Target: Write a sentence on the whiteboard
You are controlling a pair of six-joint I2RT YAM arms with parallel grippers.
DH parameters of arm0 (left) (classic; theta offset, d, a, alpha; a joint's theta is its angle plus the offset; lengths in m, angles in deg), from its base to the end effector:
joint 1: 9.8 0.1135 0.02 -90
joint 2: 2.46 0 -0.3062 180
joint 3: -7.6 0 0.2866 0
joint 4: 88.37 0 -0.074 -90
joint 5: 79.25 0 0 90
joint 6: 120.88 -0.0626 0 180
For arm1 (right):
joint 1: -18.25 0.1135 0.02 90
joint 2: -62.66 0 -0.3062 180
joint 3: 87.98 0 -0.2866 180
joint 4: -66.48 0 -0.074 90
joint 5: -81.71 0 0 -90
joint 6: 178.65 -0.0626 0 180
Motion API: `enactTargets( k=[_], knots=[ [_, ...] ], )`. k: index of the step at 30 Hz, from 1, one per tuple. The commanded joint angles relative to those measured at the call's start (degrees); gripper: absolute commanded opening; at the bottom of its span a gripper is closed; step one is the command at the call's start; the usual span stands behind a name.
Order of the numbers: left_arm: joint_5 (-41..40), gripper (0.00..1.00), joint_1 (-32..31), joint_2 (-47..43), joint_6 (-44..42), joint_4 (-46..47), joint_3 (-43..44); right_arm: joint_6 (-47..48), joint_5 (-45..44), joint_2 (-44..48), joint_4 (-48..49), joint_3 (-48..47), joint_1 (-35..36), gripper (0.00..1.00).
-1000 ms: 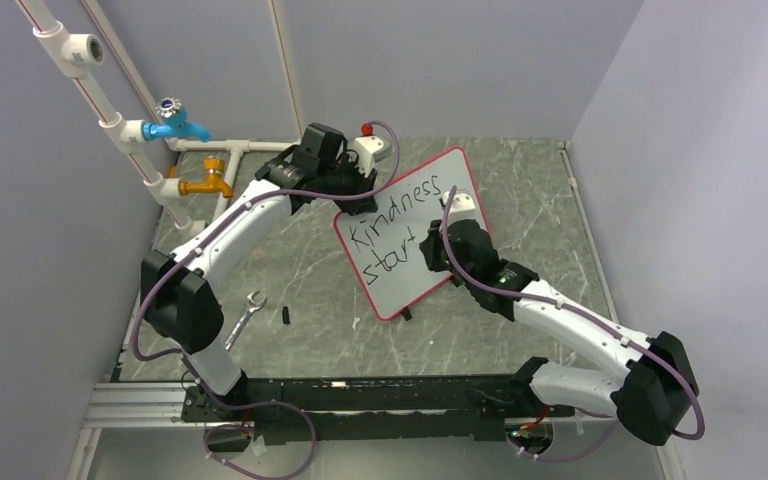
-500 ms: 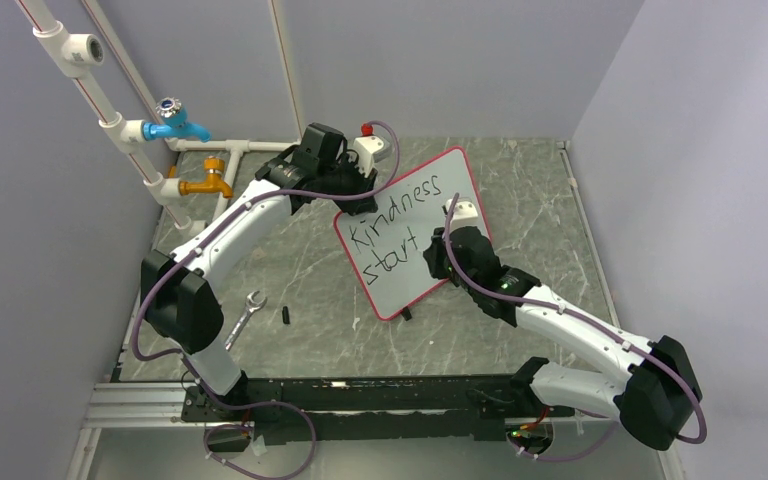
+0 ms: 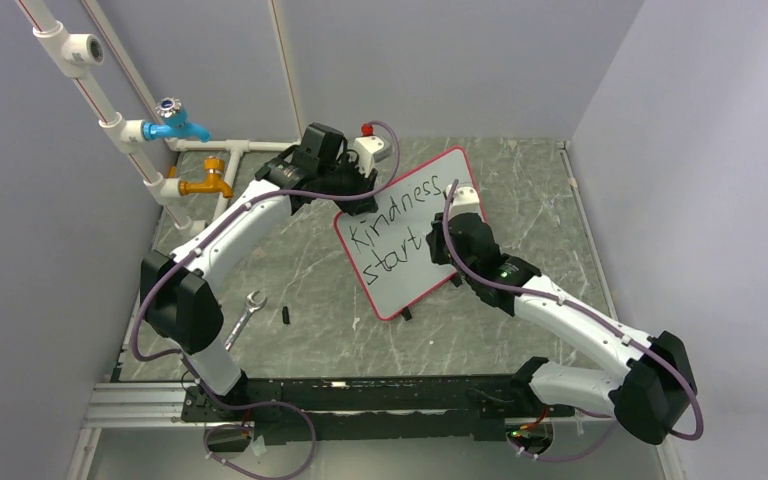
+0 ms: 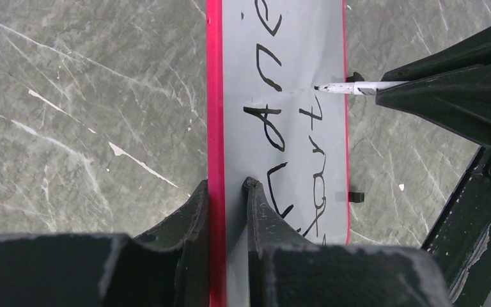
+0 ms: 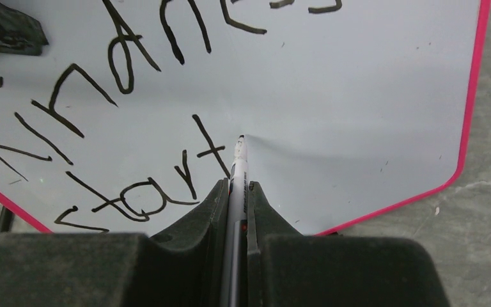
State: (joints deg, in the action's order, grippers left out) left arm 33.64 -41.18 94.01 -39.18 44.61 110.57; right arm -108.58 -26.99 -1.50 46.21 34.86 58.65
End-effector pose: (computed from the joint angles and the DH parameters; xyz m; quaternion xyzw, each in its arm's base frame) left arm 0.3624 -0.2496 0.3646 0.3802 0.8091 -0.2586 0.3658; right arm 0.2335 0.1723 0.2931 -0.0665 0.8441 0.1381 0.5137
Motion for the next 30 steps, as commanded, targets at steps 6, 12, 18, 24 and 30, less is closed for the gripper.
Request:
enactTargets(
  k=[6,12,18,24,30],
  knots=[
    [-11.03,0.0,-0.84,0.12,-6.48,-6.72,-2.34,1.42,-1.79,7.94,-2.68,-1.94,-0.3,0.0],
    [-12.98,0.0,0.2,-3.37,-2.87,-1.45,-6.71,0.87,-1.25,10.97,-2.69,0.1,-0.54,0.0],
    [-12.17,0.0,0.25,-5.3,-1.51,2.45,-10.74,1.38,1.02,10.33,-1.17,0.3,-0.96,0.0],
    [-6.77,0.0,0.18,-5.9,-2.15,4.96,-13.49,2.74,2.94,9.7,-0.43,-0.12,-1.27,0.0],
    [-4.13,0.0,0.3,-4.68,-3.42,3.08,-11.52,4.02,3.75,9.97,0.72,1.01,-1.97,0.0]
  ],
)
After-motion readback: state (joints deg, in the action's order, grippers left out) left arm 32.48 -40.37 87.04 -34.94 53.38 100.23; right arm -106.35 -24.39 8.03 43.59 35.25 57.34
